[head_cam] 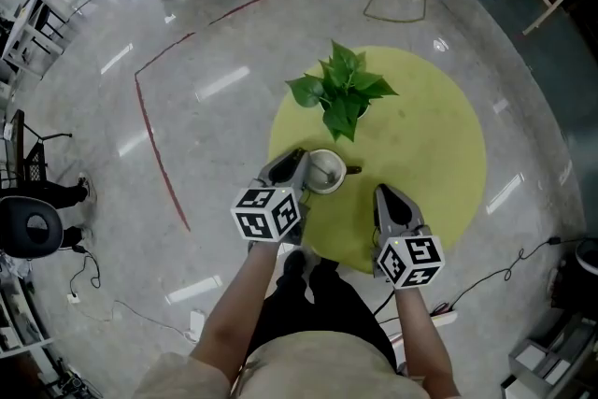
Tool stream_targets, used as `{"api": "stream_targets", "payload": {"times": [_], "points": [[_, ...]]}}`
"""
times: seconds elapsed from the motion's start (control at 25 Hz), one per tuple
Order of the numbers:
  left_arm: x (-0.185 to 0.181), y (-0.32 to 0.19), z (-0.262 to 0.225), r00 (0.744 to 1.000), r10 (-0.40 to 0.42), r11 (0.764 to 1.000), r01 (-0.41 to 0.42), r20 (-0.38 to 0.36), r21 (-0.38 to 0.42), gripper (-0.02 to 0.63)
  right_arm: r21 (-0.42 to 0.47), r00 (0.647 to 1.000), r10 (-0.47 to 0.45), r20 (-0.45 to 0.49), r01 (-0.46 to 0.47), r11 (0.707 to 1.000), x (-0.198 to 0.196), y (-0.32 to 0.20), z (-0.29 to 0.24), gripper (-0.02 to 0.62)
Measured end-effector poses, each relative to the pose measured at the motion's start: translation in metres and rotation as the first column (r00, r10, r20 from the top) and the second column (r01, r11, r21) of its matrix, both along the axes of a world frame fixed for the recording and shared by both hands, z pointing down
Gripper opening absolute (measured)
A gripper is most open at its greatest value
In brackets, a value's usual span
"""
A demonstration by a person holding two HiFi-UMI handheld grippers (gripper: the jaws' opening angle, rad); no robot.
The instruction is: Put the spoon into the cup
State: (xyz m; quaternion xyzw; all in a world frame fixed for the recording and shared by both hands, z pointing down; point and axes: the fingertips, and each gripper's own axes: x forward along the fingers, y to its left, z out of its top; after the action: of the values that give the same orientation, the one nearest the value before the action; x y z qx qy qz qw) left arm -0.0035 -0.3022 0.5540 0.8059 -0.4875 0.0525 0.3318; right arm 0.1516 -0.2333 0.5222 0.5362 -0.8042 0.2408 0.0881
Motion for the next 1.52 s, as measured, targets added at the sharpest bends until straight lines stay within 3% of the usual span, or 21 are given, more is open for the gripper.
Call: {"api": "stream_targets", "payload": {"times": [0.48,0.92,1.52], "points": [[-0.007,-0.002,0.013,1.0,0.008,1.0,-0.007,0.007,-0.026,0.073,-0.007,1.0,0.011,-0.009,-0.011,1.0,0.0,0.007,0.003,0.002],[-0.011,-0.001,0.022,1.0,0.01,0.998,-0.01,-0.005,-0.069,0.158,-0.002,1.0,0.014,-0.009,-0.014,1.0,-0.004,0.009,0.001,0.002],[-0.039,0.025,0.019,1.0,0.005,0.998,-0.003,0.03,-0.068,0.158,0.0,1.0,0.011,-0.011,-0.011,1.0,-0.023,0.022,0.001,0.002]]}}
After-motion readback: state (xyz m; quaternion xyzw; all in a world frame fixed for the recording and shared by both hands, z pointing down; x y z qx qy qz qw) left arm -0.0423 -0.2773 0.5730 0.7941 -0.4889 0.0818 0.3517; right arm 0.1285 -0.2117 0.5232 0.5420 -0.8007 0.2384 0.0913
